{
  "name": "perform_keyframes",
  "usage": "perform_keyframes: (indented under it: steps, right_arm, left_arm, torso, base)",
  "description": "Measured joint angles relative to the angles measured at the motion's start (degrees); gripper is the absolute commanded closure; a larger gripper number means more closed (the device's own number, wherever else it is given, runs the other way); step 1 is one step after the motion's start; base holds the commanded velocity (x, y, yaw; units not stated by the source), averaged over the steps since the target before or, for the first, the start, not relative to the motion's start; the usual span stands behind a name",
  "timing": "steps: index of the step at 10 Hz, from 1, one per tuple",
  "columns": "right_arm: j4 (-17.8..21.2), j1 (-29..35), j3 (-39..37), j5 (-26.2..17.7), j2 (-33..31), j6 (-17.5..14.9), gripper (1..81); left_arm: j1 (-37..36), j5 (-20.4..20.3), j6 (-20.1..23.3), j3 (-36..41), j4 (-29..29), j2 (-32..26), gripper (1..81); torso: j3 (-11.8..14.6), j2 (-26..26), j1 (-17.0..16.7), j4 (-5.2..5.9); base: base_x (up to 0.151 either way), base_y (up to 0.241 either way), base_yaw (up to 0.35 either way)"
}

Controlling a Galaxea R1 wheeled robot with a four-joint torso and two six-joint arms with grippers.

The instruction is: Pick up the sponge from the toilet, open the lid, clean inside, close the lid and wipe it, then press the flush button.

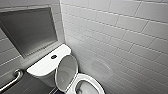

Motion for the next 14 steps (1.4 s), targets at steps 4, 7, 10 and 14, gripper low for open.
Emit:
perform_keyframes:
  steps: [4,7,10,14]
  right_arm:
    - [-0.1,0.0,-2.4,0.0,2.0,0.0,81.1]
    - [-0.2,0.3,-3.7,0.0,2.8,0.0,81.1]
    - [-0.3,0.4,-4.8,0.0,3.9,0.0,81.1]
    - [-0.3,0.3,-6.6,0.0,4.7,0.2,81.1]
  left_arm:
    - [2.1,0.0,-0.2,-9.3,0.2,6.4,1.0]
    - [3.0,-0.1,-0.4,-17.9,0.5,9.4,1.0]
    - [5.4,-3.4,-1.1,-26.3,2.2,14.8,1.0]
    - [6.9,-7.3,-0.3,-35.5,4.7,18.7,1.0]
  torso:
    - [0.0,0.0,0.0,0.00]
    - [0.0,0.0,0.0,0.00]
    - [0.1,0.0,0.0,0.00]
    - [0.1,0.0,0.0,0.00]
  base:
    - [0.000,0.000,0.000]
    - [0.000,0.000,0.000]
    - [0.000,0.000,0.000]
    - [0.000,0.000,0.000]
